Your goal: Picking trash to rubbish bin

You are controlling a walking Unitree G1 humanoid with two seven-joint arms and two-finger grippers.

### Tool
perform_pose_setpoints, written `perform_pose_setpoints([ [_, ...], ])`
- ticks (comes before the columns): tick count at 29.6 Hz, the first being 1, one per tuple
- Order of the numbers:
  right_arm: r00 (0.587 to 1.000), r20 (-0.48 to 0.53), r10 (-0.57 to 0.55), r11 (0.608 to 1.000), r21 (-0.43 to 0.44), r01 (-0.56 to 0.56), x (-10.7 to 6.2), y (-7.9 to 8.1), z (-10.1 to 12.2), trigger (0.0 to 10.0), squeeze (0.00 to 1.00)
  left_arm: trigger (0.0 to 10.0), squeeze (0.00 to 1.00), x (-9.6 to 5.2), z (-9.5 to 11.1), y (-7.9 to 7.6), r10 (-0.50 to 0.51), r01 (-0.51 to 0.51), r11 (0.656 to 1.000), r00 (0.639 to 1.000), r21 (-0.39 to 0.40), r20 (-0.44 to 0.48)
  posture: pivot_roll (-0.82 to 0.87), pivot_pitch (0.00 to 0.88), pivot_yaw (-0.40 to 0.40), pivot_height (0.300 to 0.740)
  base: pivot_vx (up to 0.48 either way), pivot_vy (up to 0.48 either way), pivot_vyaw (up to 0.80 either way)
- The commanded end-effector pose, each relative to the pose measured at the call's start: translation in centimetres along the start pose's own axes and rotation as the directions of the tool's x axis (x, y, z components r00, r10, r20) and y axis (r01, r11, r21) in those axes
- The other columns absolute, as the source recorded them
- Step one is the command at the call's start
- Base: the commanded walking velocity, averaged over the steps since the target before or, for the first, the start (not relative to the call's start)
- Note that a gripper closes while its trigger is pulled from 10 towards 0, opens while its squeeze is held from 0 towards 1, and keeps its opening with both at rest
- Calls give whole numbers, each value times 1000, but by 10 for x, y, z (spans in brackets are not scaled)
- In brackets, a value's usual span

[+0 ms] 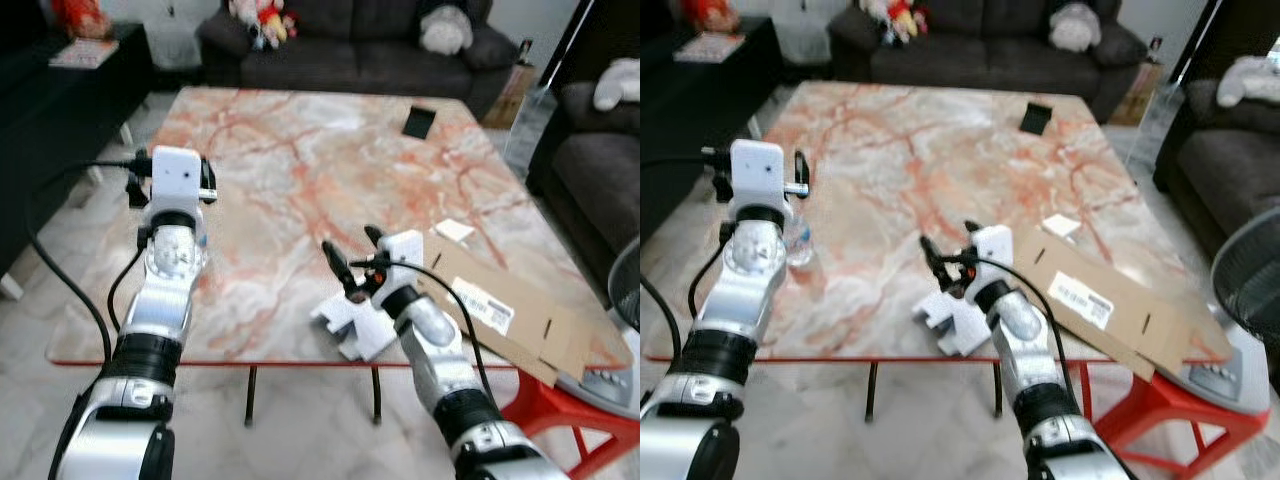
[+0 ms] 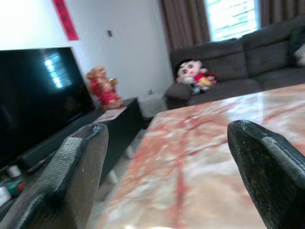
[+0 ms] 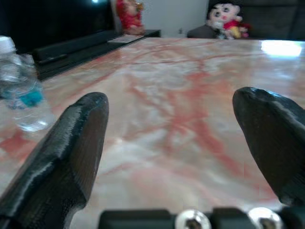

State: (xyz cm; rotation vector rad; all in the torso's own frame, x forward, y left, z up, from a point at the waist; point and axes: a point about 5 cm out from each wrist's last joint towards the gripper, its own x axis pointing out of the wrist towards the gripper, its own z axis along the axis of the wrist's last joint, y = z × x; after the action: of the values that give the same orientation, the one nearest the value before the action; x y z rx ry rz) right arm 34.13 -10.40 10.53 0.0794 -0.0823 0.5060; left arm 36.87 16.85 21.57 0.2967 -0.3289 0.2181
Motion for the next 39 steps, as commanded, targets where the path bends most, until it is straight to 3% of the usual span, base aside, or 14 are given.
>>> perform_pose_setpoints([
  [1, 1000, 26, 4, 1000, 1, -4, 4, 0, 8, 10000, 0, 10000, 0, 3, 7, 3, 4, -5, 1000, 999, 17, 33, 4, 19, -74, 740, 247, 0, 0],
  [14, 999, 28, 39, 999, -35, -38, 5, 4, 9, 10000, 0, 10000, 0, 1, 8, 3, 7, -8, 1000, 999, 24, 43, 4, 1, -74, 740, 251, 0, 46],
  [18, 999, 27, 26, 1000, -2, -26, 5, 3, 8, 10000, 0, 10000, 0, 1, 9, 3, 8, -9, 1000, 999, 24, 44, 6, 2, -76, 740, 255, 0, 397],
  [39, 999, 22, 25, 1000, 0, -25, 4, 2, 7, 10000, 0, 10000, 0, 2, 10, 6, 12, -13, 1000, 999, 28, 44, 8, 34, -79, 740, 255, 0, 0],
])
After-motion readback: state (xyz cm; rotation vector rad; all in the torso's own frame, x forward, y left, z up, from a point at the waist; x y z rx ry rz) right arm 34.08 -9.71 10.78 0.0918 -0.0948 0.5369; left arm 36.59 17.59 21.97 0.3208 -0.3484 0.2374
